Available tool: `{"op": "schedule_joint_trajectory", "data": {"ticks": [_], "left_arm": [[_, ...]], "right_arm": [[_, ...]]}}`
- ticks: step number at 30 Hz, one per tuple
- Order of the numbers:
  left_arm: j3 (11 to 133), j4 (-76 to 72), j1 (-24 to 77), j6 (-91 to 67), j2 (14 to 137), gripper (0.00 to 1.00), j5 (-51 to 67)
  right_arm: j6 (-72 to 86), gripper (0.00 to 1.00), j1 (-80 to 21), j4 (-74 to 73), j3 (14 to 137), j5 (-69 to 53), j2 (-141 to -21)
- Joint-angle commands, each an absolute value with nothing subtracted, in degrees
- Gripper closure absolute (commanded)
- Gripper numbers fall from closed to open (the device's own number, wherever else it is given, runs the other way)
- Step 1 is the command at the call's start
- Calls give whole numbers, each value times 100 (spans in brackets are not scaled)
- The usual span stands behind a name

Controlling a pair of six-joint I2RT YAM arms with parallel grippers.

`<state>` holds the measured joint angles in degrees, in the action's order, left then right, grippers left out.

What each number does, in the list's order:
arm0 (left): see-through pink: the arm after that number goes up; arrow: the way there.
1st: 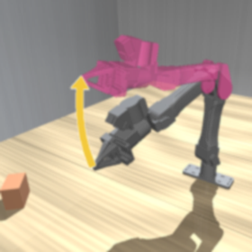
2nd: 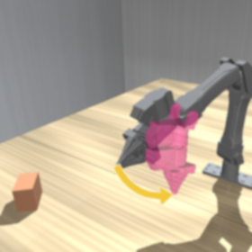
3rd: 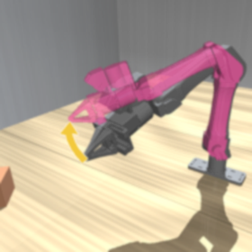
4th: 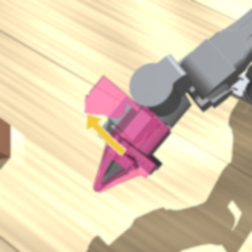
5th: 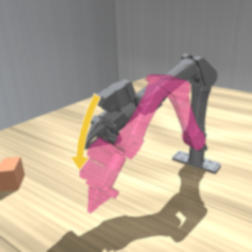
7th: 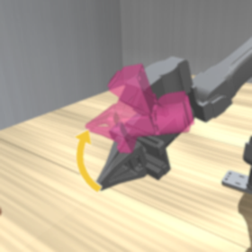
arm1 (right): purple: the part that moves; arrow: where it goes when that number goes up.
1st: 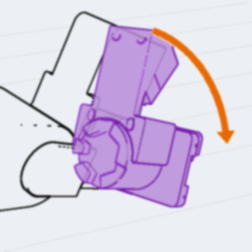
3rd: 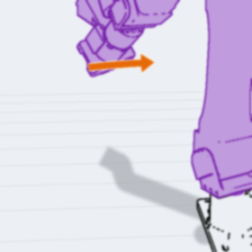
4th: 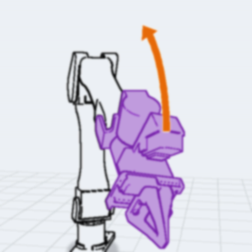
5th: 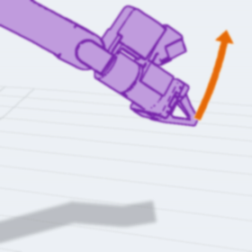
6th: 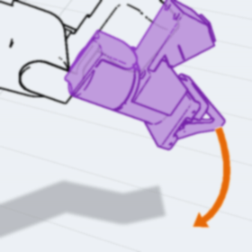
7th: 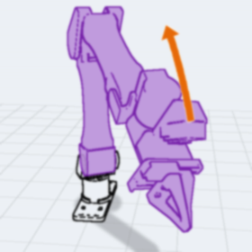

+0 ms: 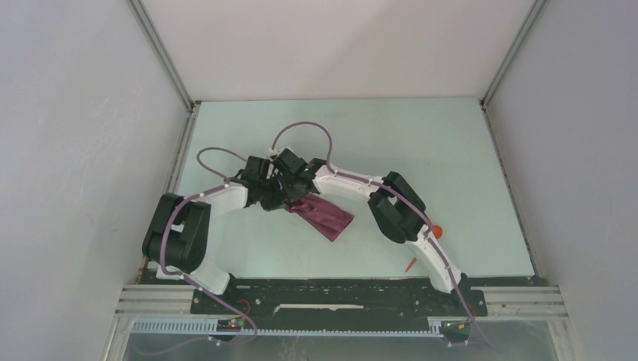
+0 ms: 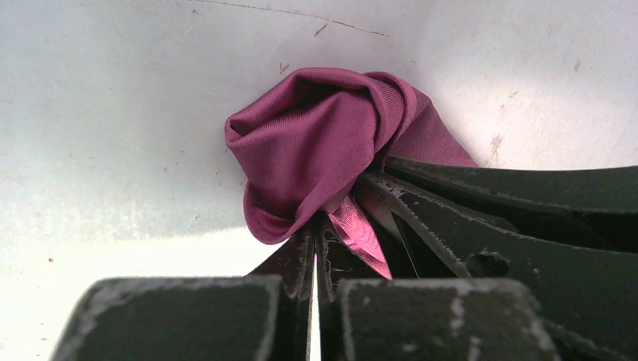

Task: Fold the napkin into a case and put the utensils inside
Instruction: Stuff the top corner of the smaller-rectangle-folded napkin into the folded napkin.

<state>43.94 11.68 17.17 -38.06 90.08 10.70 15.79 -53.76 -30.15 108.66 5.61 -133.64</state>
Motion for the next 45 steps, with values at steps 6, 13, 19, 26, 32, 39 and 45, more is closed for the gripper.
{"op": "schedule_joint_trajectory", "data": {"ticks": [6,13,19,26,32,39,45], "left_arm": [[4398,1046,1759,-3771,8803,100,1073],[4397,1042,1760,-3762,8730,100,1051],[4376,1020,1763,-3767,8611,100,1037],[4351,1055,1759,-3747,8443,100,959],[4357,1050,1761,-3735,8457,100,978],[4420,1085,1763,-3727,8418,100,981],[4548,1070,1758,-3757,8558,100,1072]], "right_arm": [[1593,100,-5344,-2930,10964,409,-13164],[2036,100,-5051,-2335,10194,-707,-12411],[2555,100,-4750,-1731,9763,-1647,-12369],[3017,100,-4611,-1139,9515,-2166,-12631],[3794,100,-4429,-196,9011,-2703,-12793],[4739,100,-4427,854,8567,-2873,-13229],[5392,99,-4645,1734,8101,-2277,-13320]]}}
